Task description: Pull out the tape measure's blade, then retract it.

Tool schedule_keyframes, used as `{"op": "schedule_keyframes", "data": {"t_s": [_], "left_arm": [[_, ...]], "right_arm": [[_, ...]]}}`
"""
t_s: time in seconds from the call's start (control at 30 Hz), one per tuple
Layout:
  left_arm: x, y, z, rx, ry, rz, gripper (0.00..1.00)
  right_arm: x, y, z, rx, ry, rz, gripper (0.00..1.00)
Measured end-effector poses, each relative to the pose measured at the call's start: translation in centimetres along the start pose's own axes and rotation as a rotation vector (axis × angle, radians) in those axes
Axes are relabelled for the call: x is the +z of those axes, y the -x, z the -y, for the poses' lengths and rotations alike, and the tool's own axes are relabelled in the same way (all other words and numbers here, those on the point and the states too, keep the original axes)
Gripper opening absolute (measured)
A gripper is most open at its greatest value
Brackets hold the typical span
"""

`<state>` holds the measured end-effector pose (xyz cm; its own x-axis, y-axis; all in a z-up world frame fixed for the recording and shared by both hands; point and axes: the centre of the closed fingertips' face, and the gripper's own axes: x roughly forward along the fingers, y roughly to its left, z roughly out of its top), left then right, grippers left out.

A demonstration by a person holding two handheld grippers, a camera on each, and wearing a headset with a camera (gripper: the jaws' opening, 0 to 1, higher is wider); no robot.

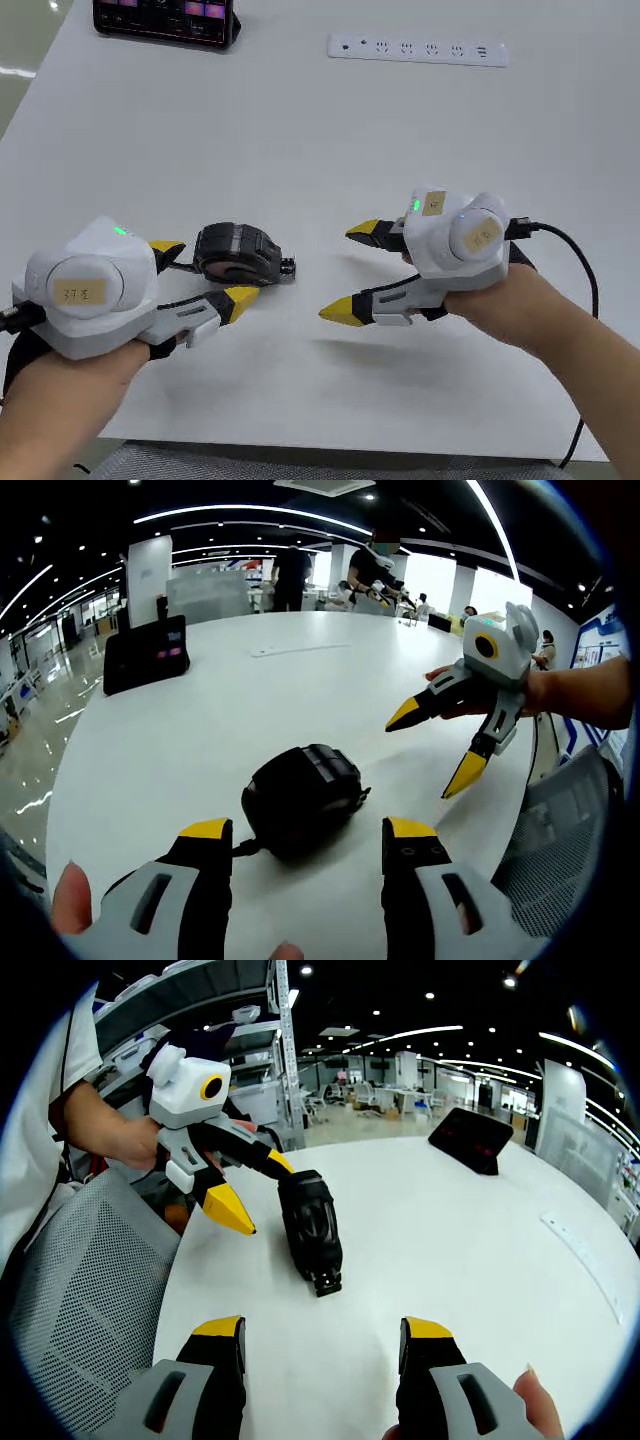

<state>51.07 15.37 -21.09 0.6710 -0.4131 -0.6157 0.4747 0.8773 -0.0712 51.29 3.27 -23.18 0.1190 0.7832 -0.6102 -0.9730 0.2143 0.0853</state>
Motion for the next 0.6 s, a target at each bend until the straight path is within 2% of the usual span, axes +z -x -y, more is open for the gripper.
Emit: {"op": "schedule_keyframes", "data": {"t_s": [0.3,0.4,0.6], "left_arm": [[0.0,0.9,-0.3,-0.014,-0.036,-0.007,0.56],[-0.1,1.3,-0.5,-0.018,-0.032,-0.008,0.56],[-0.6,2.0,-0.9,-0.024,-0.056,-0.025,0.56]], "right_arm": [[0.0,2.3,0.3,-0.041,-0.001,0.011,0.61],[-0.2,2.9,0.1,-0.044,-0.006,0.008,0.61],[-0.4,3.9,0.1,-0.065,-0.005,0.009,0.62]]}}
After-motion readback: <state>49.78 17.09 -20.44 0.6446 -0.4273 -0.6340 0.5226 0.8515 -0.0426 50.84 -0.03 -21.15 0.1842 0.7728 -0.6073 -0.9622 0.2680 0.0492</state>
